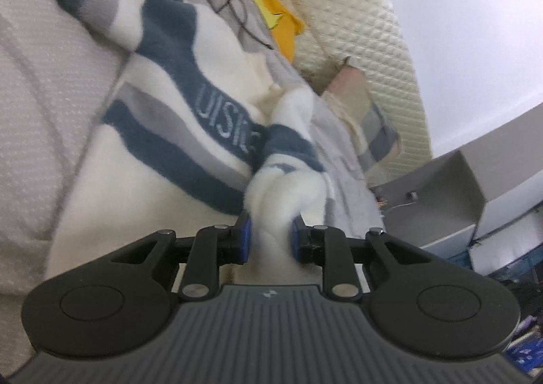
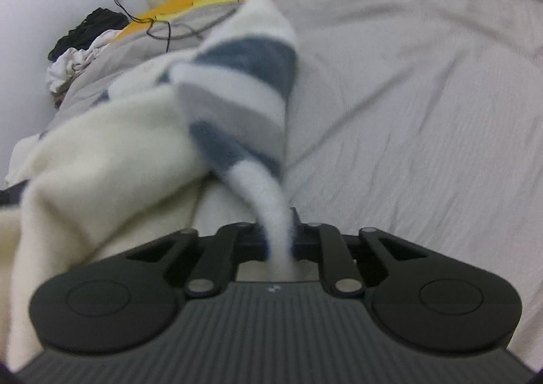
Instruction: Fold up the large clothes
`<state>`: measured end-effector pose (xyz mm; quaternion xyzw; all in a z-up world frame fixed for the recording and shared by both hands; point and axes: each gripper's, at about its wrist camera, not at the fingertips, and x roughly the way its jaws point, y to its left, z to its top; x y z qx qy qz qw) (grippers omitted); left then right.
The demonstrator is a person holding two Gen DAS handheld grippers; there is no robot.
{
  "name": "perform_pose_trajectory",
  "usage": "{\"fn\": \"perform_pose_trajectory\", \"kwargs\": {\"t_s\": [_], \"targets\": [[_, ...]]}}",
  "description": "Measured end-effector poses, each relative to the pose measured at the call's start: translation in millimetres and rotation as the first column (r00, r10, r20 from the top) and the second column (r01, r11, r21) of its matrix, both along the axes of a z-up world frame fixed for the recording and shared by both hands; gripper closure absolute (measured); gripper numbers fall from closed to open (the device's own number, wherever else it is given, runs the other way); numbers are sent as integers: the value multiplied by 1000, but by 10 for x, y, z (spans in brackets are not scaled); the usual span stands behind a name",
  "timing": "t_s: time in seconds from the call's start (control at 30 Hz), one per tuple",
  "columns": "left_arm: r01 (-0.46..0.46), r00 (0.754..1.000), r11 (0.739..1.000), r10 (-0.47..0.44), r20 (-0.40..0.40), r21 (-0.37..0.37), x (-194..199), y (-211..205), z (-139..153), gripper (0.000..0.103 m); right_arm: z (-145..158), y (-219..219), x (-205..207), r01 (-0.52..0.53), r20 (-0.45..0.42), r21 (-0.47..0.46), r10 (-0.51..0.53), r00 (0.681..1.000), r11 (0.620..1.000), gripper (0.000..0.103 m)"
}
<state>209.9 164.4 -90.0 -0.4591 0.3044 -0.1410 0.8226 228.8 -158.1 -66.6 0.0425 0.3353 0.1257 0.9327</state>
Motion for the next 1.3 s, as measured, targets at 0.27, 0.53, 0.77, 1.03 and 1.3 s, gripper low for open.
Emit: {"fn": "perform_pose_trajectory", "kwargs": {"t_s": [0.27, 0.53, 0.77, 1.03, 1.3], "targets": [[242, 960, 970, -237, 147, -23, -18, -464, 128, 75, 1042, -410, 87, 133, 237, -355, -48, 970, 925, 92], [426, 877, 904, -421, 232, 30, -81, -1023, 167, 68, 1831, -1114, 765, 365, 419, -596, -110, 901, 716, 92], [412, 904, 905, -420, 79, 100, 63, -1139, -82, 68, 1127, -1179, 930, 368, 443, -671, -51, 895, 644, 88], [348, 933, 912, -359, 15, 219, 131, -1121, -211, 67, 583, -1765, 459, 368, 313, -248, -285, 906, 896, 53], [282, 956, 905, -293, -17, 317, 176, -1204, -253, 63, 289, -2467, 279, 431, 90, 179, -451, 888, 884, 29]]}}
